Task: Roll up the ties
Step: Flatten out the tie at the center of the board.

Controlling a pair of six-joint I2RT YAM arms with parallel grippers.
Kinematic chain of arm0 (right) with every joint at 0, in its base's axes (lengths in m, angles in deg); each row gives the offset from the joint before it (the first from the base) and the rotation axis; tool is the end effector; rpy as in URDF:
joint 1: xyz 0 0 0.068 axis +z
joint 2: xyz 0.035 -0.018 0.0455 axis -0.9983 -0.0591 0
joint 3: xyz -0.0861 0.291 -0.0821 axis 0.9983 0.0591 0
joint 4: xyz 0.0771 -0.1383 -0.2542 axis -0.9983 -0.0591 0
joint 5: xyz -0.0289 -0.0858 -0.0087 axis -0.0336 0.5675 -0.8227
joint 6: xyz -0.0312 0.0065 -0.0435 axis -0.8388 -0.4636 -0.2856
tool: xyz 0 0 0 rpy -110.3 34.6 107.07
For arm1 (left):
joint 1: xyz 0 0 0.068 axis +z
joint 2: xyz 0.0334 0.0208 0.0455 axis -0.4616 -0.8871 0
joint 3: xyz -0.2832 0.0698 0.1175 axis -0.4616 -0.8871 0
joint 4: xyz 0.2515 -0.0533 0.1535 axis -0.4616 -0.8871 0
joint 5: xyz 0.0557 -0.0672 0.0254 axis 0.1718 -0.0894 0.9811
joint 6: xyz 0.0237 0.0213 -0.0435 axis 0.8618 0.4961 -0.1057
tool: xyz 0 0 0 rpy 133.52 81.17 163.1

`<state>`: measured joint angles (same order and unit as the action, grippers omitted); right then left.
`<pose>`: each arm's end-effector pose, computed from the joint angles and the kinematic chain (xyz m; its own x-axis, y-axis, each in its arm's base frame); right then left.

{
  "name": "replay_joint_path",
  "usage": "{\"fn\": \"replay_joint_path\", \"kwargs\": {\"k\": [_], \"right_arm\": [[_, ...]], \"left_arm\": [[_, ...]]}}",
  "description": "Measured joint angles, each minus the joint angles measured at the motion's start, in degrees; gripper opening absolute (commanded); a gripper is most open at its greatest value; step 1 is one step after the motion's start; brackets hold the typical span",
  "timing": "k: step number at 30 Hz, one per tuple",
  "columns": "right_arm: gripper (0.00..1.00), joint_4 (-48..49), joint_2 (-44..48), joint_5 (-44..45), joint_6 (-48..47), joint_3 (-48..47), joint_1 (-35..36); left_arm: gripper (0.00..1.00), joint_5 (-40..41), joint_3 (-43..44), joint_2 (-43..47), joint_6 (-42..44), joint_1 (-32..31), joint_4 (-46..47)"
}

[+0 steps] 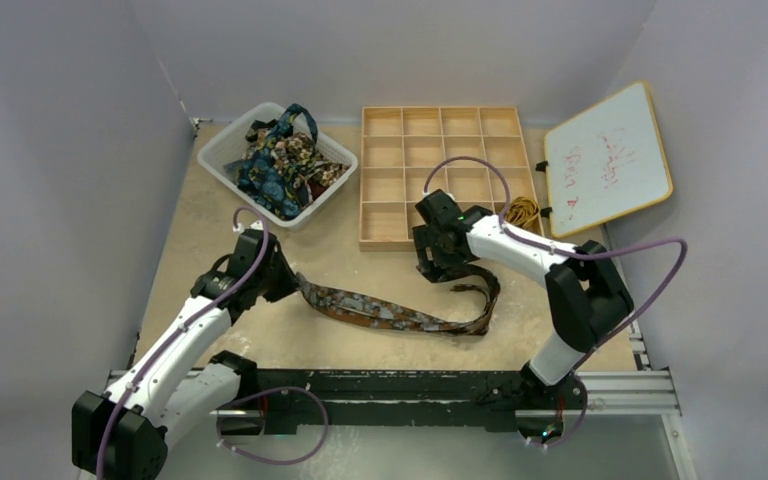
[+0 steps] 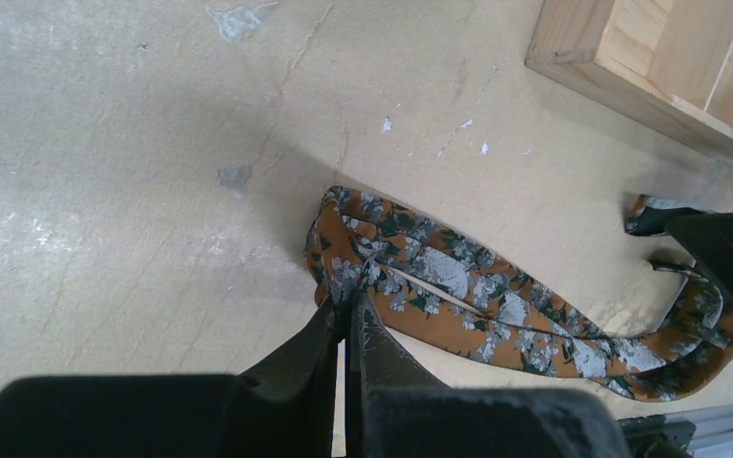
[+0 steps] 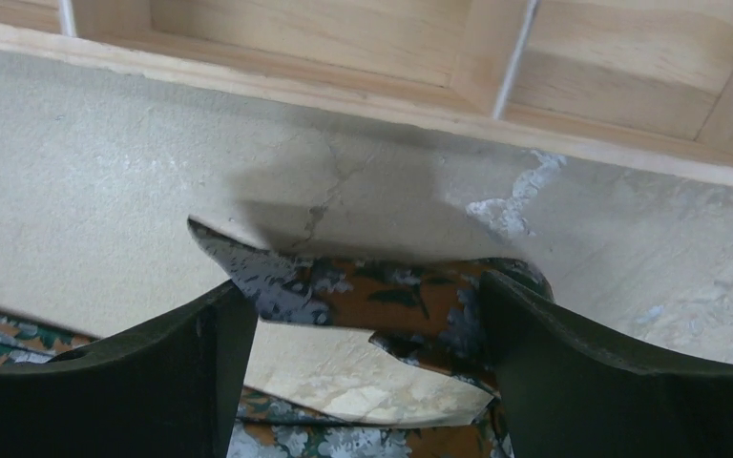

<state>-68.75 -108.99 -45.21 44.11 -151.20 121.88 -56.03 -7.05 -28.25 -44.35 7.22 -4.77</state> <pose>0.3051 0.2047 0.2323 -0.8333 -0.1588 -0.5295 -0.1679 0.9853 -0.0312 0.1741 -0.0637 0.2479 -0.7438 -0.5088 -0.4334 -0.3089 0.8367 -0.4521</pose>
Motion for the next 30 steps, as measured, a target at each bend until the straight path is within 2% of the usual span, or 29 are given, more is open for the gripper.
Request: {"fn": "replay_joint_path", "kwargs": {"k": [4,5,7,10,12,13,18,22,24,27,30], "right_arm": [[0.86,0.11,-2.64,0.92,-0.15,-0.55,0.90],[0.82,0.07,-2.64,0.90,-0.17,-0.55,0.90],[0.59,0.31,-2.08,0.90,-0.24,-0.52,0.87],[0.32,0.79,-0.72,1.01,0.48,-0.04,0.87],[0.07,1.14,-0.07,1.64,1.88,0.52,0.83],[0.02,1.16,0.39,2.71,3.19,1.01,0.83],[0.01,1.11,7.30,8.81,10.99,4.07,-0.76],[0.02,4.79,22.91,10.64,16.55,8.72,-10.58],[0.00,7.02,30.56,11.82,18.93,11.06,-15.63],[0.00,10.29,40.37,12.72,22.58,14.71,-20.63],[0.00,12.92,45.38,11.98,25.27,17.92,-24.06]], "left_arm": [[0.00,-1.60,-0.15,-0.02,0.28,0.00,0.63],[0.00,-1.92,-0.15,-0.02,0.44,0.00,0.66],[0.00,-2.27,-0.15,-0.02,0.48,0.00,0.68],[0.00,-2.56,-0.15,-0.11,0.61,0.00,0.70],[0.00,-2.69,-0.15,-0.22,0.63,0.00,0.74],[0.00,-2.73,-0.15,-0.22,0.63,0.00,0.76],[0.00,-3.23,-0.15,-0.15,0.63,0.02,1.05],[0.00,-3.72,-0.15,0.61,0.63,0.00,1.05],[0.00,-4.13,-0.17,1.36,0.63,0.00,1.31],[0.00,-4.96,-0.17,2.43,0.66,0.00,2.47],[0.00,-5.25,-0.09,3.17,1.11,0.00,3.72]]}}
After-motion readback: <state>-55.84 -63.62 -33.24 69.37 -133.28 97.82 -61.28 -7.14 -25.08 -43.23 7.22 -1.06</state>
